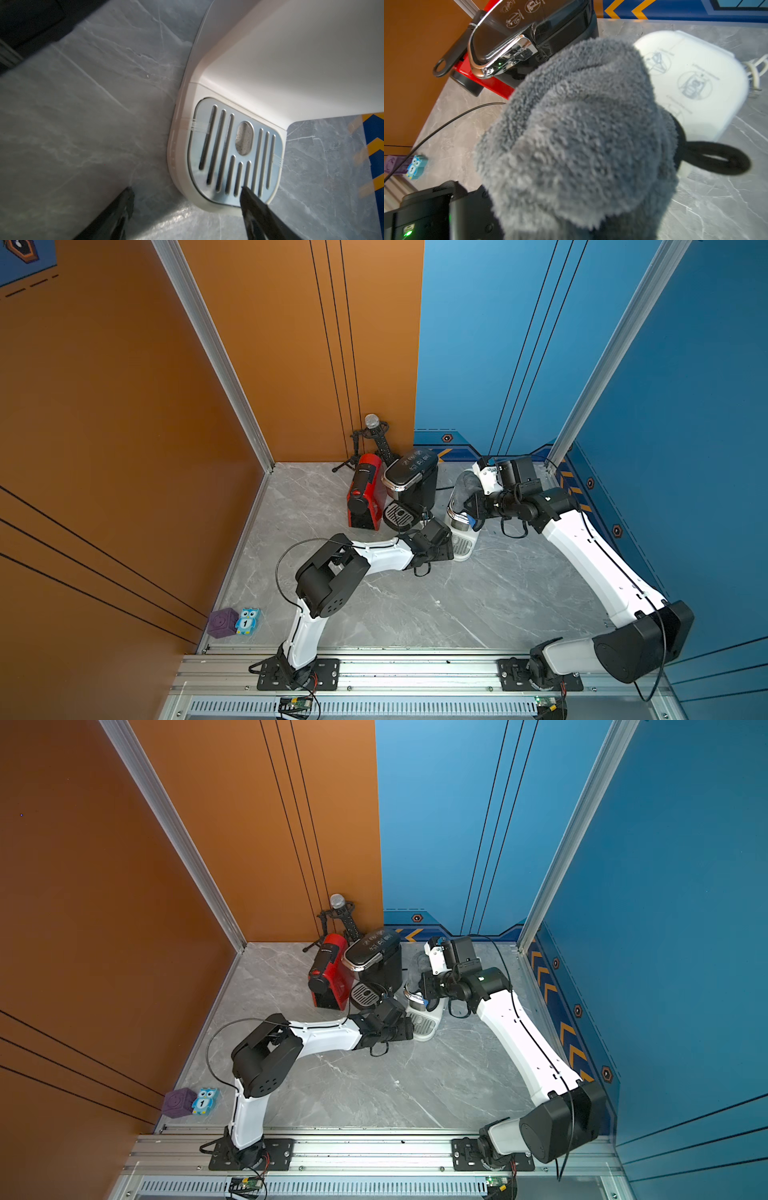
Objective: Wipe the surface of a coffee machine
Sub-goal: Wipe the dirt from the surface of the coffee machine.
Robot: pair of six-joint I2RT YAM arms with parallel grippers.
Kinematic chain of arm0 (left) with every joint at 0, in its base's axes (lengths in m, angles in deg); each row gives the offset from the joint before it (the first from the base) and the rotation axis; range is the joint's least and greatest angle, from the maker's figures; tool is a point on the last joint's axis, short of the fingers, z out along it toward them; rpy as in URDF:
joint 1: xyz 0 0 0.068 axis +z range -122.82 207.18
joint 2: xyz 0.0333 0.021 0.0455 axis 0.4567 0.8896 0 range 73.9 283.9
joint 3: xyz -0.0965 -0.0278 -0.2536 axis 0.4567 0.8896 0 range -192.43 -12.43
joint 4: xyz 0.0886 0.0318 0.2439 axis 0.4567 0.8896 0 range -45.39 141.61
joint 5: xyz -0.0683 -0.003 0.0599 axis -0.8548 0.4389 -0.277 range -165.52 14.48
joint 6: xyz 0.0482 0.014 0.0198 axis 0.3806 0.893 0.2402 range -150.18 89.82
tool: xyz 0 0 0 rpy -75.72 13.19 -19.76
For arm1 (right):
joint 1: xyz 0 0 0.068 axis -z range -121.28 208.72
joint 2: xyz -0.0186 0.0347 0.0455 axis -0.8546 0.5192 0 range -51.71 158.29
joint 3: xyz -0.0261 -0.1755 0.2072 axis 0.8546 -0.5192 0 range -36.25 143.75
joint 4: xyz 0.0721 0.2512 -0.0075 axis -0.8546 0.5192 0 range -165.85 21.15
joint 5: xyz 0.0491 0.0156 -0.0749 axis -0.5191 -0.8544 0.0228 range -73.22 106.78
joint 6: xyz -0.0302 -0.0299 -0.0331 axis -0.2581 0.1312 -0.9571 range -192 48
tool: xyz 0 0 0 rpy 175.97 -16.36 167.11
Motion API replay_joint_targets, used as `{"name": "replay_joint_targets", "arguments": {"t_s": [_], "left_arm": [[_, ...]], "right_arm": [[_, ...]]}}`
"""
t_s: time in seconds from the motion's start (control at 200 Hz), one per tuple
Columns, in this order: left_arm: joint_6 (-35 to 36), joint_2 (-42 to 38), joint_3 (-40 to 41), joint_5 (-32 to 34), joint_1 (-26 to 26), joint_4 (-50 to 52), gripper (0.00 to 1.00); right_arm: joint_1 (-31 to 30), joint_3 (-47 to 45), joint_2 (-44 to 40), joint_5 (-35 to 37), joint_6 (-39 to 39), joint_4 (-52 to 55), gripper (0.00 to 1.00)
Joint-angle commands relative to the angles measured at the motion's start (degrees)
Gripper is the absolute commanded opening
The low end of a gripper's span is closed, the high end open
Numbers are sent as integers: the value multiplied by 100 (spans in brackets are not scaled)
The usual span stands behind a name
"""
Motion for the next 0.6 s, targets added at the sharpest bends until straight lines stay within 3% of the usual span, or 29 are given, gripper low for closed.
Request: {"name": "replay_joint_targets", "arguments": {"t_s": [0.0,0.32,0.435,0.595], "left_arm": [[-156,13,305,-115,-50,344,82],[-165,-157,459,-71,-85,351,82],[-133,-170,443,-78,-67,346,82],[-122,-111,391,-119,-60,344,82]], "right_arm": [[162,210,567,900,-100,413,9],[1164,1011,1807,664,278,262,9],[1327,913,1696,329,352,194,9],[1060,375,886,8,323,127,9]]}}
